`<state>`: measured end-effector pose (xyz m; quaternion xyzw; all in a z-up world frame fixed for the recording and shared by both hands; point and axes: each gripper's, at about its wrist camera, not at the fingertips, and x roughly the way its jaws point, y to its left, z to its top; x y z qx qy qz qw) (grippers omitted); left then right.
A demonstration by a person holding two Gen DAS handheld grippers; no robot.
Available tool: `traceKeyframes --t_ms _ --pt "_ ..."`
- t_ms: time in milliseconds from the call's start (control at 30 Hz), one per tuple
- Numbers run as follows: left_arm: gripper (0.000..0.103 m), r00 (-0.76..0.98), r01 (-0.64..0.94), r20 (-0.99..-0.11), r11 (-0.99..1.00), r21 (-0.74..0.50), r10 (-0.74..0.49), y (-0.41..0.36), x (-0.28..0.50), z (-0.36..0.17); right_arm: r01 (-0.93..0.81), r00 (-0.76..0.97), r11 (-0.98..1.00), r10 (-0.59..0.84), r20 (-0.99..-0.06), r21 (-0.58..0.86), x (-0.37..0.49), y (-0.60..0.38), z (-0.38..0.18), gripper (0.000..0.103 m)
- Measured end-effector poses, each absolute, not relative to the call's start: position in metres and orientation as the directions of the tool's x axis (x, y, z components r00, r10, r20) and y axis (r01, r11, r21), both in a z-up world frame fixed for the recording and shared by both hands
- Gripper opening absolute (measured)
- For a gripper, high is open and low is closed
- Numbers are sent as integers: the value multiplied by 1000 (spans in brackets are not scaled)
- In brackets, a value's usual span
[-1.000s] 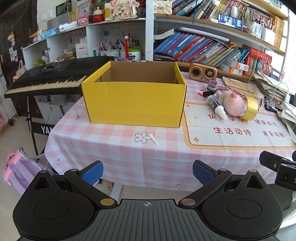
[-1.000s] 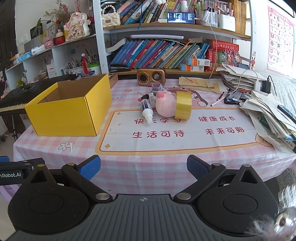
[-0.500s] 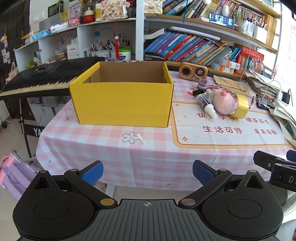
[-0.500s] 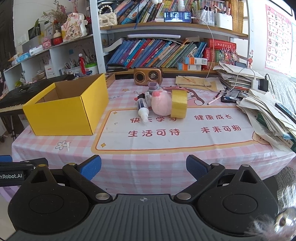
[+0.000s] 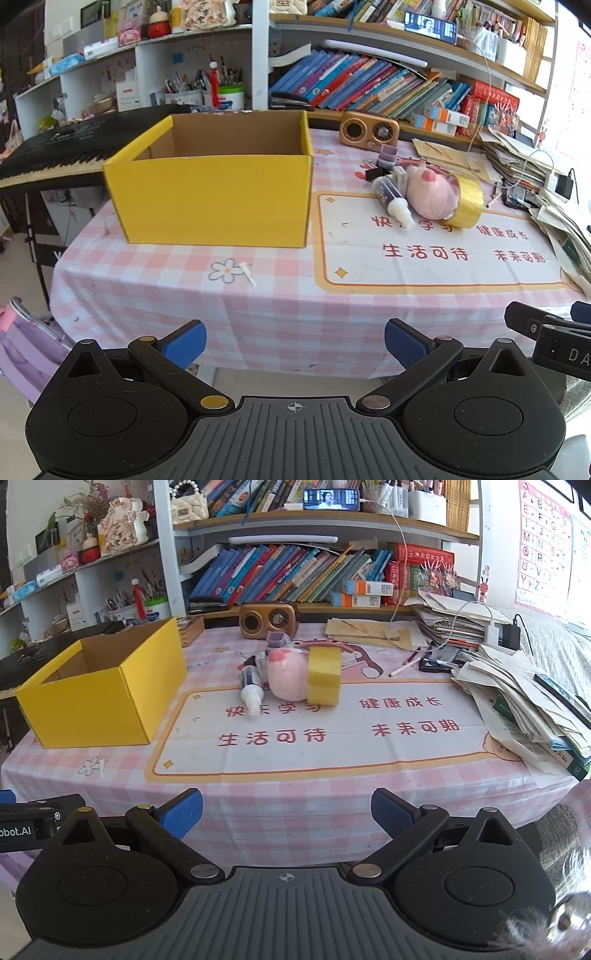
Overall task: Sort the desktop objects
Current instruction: 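Move both tools toward the tape roll and bottle beside the plush pig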
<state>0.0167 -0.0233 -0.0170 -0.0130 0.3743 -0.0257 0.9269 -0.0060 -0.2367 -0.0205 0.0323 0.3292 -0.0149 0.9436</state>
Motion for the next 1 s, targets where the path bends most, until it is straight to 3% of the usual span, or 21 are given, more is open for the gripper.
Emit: traceKeyframes --t_ms 1000 --pt "103 675 106 -724 990 -93 -141 -125 97 -34 65 726 997 -20 -688 40 72 -333 -33 94"
